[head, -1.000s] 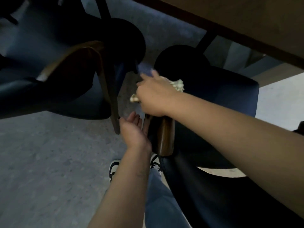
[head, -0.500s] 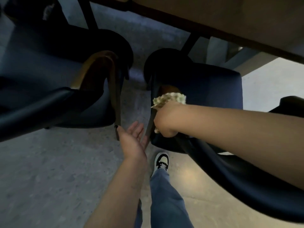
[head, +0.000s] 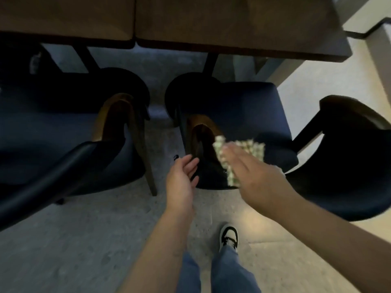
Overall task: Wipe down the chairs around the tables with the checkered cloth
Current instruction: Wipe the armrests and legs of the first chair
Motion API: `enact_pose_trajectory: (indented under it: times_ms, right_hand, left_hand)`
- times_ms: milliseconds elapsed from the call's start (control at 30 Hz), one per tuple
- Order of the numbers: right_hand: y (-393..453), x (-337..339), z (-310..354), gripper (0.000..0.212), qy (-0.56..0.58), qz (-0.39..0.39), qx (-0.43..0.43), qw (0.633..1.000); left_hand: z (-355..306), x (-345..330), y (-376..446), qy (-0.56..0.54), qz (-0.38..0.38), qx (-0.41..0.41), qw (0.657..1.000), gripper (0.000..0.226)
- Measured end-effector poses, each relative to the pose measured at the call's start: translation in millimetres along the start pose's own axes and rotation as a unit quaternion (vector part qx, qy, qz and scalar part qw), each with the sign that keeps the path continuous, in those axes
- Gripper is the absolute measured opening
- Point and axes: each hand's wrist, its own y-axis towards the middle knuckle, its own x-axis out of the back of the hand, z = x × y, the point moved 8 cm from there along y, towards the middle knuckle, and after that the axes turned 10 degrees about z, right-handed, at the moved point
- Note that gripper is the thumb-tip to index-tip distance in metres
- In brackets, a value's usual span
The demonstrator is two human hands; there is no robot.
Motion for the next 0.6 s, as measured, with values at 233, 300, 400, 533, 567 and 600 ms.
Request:
enact_pose_trajectory:
  times_ms: [233, 300, 400, 533, 567, 600]
  right_hand:
    - [-32, -23, -38, 0.059, 0.249, 0.066, -0.103, 0.961]
    - [-38, -24, -45, 0.055, 0.300, 0.072, -0.092, 0.947]
    - [-50, -22, -62, 0.038, 0.439, 0.045, -0.104, 0.891]
    - [-45, -38, -117, 0.017, 0.583, 0.020, -0.211, 0.785]
    - [-38, -44, -130, 0.018, 0.586, 0.025, -0.228, 0.777]
    - [-27, -52, -142, 0.019, 0.575, 0.041, -0.238, 0.782]
  left_hand:
    - [-19, -61, 15, 0.150, -0.015, 0.010, 0.989, 0.046]
    - [-28, -79, 25, 0.174, -0.035, 0.023, 0.984, 0.052]
    - [-34, -97, 32, 0.260, -0.080, 0.015, 0.962, 0.054]
    - [-41, -101, 28, 0.380, -0.135, -0.047, 0.914, 0.044]
    - [-42, -101, 27, 0.402, -0.142, -0.055, 0.903, 0.042]
    - [-43, -102, 26, 0.424, -0.149, -0.058, 0.891, 0.040]
